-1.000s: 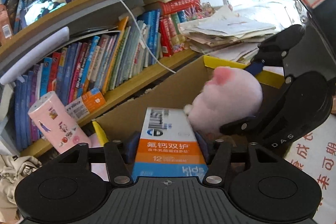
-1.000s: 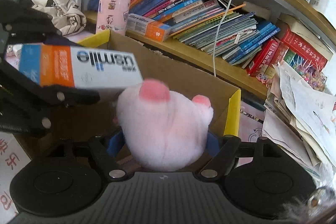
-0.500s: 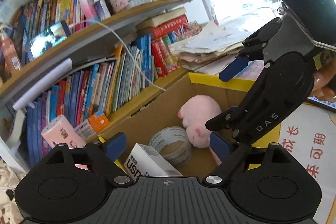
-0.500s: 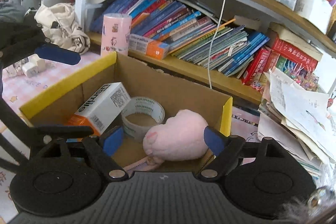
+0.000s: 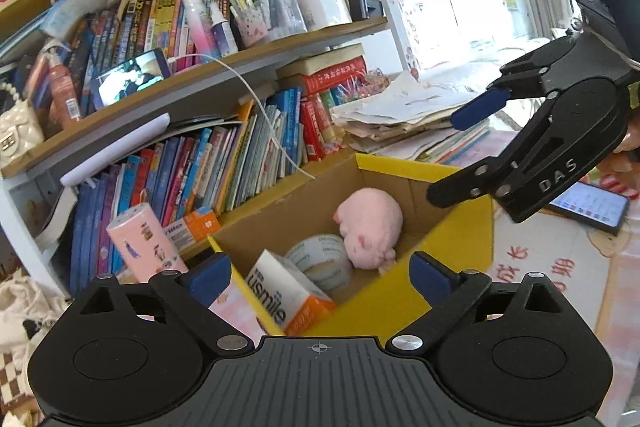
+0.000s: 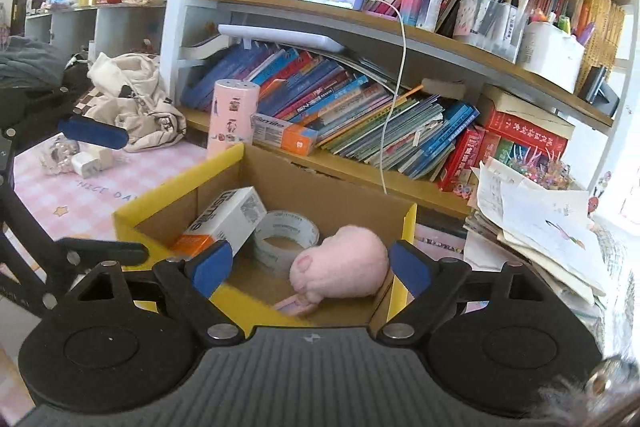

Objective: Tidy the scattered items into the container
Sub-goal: 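Withdraw both tools from the yellow box back over the desk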

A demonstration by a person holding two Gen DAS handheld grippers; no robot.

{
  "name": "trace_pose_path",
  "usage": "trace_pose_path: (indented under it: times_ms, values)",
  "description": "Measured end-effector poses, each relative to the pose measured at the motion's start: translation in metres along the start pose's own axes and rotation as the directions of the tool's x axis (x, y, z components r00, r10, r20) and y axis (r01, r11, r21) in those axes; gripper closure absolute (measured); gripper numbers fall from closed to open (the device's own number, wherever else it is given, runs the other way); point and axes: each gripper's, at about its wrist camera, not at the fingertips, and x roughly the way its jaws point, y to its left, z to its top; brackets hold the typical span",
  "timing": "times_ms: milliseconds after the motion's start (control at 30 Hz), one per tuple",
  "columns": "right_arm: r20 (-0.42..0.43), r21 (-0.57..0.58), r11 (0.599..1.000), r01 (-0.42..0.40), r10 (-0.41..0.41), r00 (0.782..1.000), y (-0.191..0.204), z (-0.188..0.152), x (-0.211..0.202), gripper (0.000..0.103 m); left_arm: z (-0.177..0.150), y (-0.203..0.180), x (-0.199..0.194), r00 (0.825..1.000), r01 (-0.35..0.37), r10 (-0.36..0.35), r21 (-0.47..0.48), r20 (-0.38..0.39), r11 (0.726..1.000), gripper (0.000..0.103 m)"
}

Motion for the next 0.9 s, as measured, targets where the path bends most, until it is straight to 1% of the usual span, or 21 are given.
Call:
trace_pose_path:
  times_ms: [100, 267, 400, 500, 633, 833, 900]
  values:
    - [-0.014, -0.004, 1.000, -0.001, 0.001, 1.000, 0.008, -0.014, -0.009, 0.016, -0.013, -0.001, -0.012, 1.000, -0.003, 0.003, -0.024, -0.005, 1.000, 0.003]
    - [-0.067, 0.007, 1.000, -0.017, 0.017, 0.998, 0.025, -0.042, -0.010, 0.016, -0.041, -0.001, -0.023, 0.999, 0.005, -0.010, -0.089, -0.052, 0.996, 0.002]
    - [-0.112, 0.066, 0.997, -0.042, 0.049, 0.993, 0.038, -0.068, -0.005, 0.016, -0.065, 0.000, -0.033, 0.996, 0.003, -0.017, -0.152, -0.091, 0.988, 0.002]
    - [-0.131, 0.106, 0.994, -0.040, 0.054, 0.990, 0.046, -0.083, -0.005, 0.016, -0.080, 0.003, -0.040, 0.993, -0.012, -0.010, -0.189, -0.116, 0.982, 0.002]
    - [-0.132, 0.140, 0.990, -0.018, 0.037, 0.991, 0.054, -0.096, -0.007, 0.016, -0.097, 0.006, -0.050, 0.991, -0.051, 0.021, -0.220, -0.135, 0.974, 0.002]
    - [-0.097, 0.159, 0.987, 0.035, -0.020, 0.995, 0.072, -0.111, -0.017, 0.013, -0.113, 0.007, -0.063, 0.989, -0.088, 0.049, -0.279, -0.143, 0.956, 0.002]
    - [-0.088, 0.164, 0.985, 0.045, -0.030, 0.996, 0.078, -0.117, -0.019, 0.012, -0.116, 0.005, -0.065, 0.987, -0.103, 0.063, -0.284, -0.146, 0.953, 0.002]
